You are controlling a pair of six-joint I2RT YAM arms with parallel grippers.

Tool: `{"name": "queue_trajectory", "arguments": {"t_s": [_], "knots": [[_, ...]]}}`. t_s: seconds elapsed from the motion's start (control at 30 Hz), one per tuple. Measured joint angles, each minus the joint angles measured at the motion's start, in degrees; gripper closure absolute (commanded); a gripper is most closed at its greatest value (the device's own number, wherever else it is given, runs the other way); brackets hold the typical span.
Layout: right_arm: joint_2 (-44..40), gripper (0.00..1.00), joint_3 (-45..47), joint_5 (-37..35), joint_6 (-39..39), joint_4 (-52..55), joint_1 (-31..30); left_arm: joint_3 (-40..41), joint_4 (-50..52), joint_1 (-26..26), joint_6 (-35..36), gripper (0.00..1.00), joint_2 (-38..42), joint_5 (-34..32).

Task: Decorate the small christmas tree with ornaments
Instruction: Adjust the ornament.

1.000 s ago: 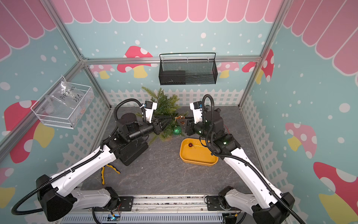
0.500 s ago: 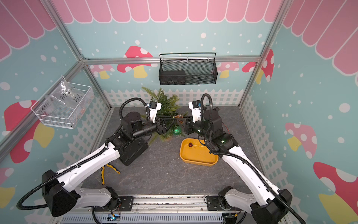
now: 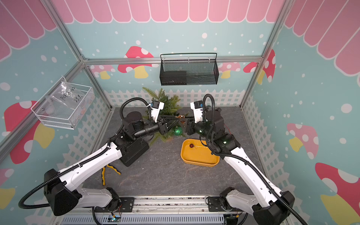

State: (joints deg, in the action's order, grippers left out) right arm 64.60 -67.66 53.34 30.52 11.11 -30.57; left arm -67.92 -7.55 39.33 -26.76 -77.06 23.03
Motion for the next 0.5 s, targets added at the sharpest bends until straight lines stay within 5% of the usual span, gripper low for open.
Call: {"name": "queue_trajectory", "arguments": {"t_s": [0.3, 0.5], "knots": [[-0.68, 0.62, 0.0, -0.83, -0.02, -0.09, 0.22, 0.0, 0.0, -0.09, 0.04, 0.94, 0.0, -0.46], [-0.68, 0.62, 0.0, -1.05, -0.04, -0.04, 0.2, 0.0, 0.81, 0.0, 0.52, 1.0, 0.28, -0.72]]}}
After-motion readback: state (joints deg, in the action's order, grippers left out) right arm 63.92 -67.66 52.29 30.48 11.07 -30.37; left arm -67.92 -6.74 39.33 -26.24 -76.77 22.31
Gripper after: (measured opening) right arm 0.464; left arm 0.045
